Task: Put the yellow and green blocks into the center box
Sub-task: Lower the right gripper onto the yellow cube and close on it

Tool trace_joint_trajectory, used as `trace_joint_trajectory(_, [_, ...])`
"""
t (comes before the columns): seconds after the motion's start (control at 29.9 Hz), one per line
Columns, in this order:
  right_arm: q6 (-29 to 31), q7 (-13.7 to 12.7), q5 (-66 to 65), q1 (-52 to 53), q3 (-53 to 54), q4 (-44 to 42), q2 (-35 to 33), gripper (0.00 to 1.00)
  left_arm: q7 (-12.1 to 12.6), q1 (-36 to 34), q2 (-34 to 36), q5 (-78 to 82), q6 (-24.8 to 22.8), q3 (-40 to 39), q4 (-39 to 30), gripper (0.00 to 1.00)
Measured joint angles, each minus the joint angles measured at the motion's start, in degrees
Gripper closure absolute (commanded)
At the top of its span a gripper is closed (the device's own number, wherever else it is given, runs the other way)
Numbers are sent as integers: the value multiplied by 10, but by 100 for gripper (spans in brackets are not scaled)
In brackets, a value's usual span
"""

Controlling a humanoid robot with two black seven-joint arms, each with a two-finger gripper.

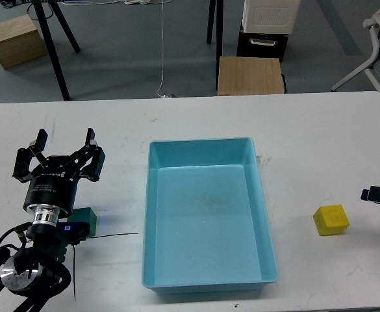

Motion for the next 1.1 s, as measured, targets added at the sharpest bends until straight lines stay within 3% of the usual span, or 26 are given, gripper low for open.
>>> trace_joint_trajectory(0.33, [12, -40, -24, 100, -88, 0, 66, 4, 0, 0, -5, 0, -2, -2, 4, 0])
trace_joint_trajectory(0.57, [12, -49, -26, 191, -191, -1, 98, 4, 0, -1, -6, 0, -3, -2, 10, 0])
trace_joint_trajectory(0.9, [12, -70, -27, 211, -233, -2, 103, 5, 0, -1, -6, 0, -4, -2, 11, 0])
trace_joint_trajectory(1.1, [12, -71, -29, 208, -237, -5, 103, 23, 0, -1, -6, 0, -4, -2, 11, 0])
